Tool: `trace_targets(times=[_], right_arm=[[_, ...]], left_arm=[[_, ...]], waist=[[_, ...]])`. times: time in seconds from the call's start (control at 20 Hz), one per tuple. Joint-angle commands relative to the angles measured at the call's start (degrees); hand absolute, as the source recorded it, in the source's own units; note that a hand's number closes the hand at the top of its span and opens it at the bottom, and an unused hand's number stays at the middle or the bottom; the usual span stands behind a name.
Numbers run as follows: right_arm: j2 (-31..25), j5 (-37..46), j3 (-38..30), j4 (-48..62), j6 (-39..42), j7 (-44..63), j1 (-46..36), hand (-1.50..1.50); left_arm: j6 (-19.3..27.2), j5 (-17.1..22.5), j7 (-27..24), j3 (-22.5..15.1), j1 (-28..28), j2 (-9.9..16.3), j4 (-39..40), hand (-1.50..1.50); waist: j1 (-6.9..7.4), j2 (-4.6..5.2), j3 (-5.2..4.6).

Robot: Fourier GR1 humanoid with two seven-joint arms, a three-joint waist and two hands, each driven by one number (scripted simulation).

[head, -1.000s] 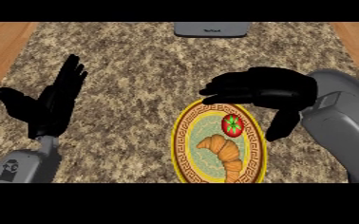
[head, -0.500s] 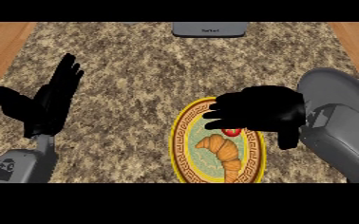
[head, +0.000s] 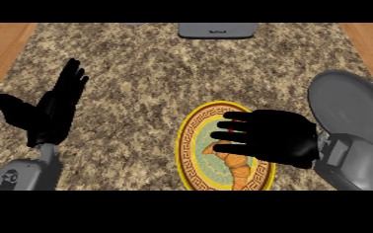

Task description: Pick the croissant from the plate and place it in the pan

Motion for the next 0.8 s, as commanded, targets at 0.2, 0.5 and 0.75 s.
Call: trace_targets(times=[0.2,0.5,0.75], right_arm=[[4.24,4.11,-4.47,-5.48,5.07,-1.77,5.19,-1.5],[9.52,12.12,-0.11,-8.84,9.08,5.41,8.06,-1.5],[17.08,18.4,1.24,1.53,5.36,6.38,6.22,-1.5]], left_arm=[[-3.12,-0.7,-0.34,2.91,-0.38,-0.82,1.45,0.0],[-2.6,-1.91,1.48,3.43,-2.18,-2.28,1.01,0.0],[-4.34,-3.46,-1.67,3.3,-2.17,-3.48,3.7,0.0]], waist=[[0.09,0.08,0.0],[0.05,0.04,0.0],[0.22,0.13,0.0]])
